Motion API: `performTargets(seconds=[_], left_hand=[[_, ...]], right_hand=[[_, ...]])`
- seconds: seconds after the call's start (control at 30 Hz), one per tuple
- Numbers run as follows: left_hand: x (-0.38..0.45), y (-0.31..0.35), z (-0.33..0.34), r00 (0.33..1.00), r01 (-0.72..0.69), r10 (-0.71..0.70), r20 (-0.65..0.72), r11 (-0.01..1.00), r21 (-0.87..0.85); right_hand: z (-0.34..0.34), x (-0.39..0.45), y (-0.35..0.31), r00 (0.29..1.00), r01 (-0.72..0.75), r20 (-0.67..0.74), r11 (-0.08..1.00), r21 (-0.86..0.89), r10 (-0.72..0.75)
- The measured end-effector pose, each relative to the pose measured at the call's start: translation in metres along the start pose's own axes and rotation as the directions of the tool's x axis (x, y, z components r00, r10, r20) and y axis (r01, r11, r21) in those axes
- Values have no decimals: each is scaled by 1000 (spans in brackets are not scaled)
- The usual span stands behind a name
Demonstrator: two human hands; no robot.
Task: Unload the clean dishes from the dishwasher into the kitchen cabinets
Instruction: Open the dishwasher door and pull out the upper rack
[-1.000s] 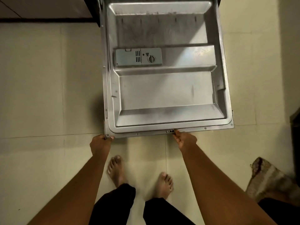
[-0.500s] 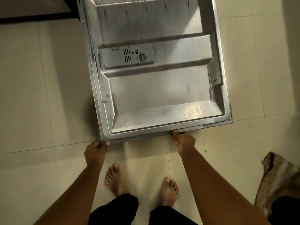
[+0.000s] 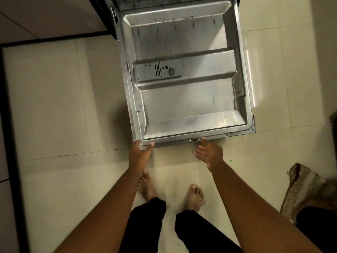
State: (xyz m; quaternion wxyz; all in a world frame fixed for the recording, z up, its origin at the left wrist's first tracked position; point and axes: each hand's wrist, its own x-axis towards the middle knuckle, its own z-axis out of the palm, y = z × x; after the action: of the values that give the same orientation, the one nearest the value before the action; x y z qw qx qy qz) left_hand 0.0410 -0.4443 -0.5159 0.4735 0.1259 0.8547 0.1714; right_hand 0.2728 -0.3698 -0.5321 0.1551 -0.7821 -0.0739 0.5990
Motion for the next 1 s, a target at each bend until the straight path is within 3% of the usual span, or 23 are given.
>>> performTargets(seconds=[0.07,0.17,0.23,0.47,0.7,0.83,1.0], left_hand=[[-26,16,-18,996,-65,68,64,997,-34],[-67,48,-46,982,-150,155,110,987,-56],[-94,71,-66,967,-213,221,124,974,-70],[-187,145,-146,926,-363,358,122,932,21],[-271,202,-229,830,-549,551,88,778,305],[-293,233,-274,811,-572,575,110,739,356],[-310,268,-327,808,-587,576,124,765,267]], right_hand=[[-3,-29,-10,982,178,-43,971,-158,-186],[-8,-86,-32,895,410,32,791,-454,-446],[-10,-124,-49,836,509,105,690,-514,-538],[-20,-263,-100,696,661,228,483,-575,-681],[-31,-376,-141,498,673,327,120,-729,-803],[-23,-421,-169,472,687,328,108,-719,-818],[-7,-475,-206,489,744,272,233,-627,-829]])
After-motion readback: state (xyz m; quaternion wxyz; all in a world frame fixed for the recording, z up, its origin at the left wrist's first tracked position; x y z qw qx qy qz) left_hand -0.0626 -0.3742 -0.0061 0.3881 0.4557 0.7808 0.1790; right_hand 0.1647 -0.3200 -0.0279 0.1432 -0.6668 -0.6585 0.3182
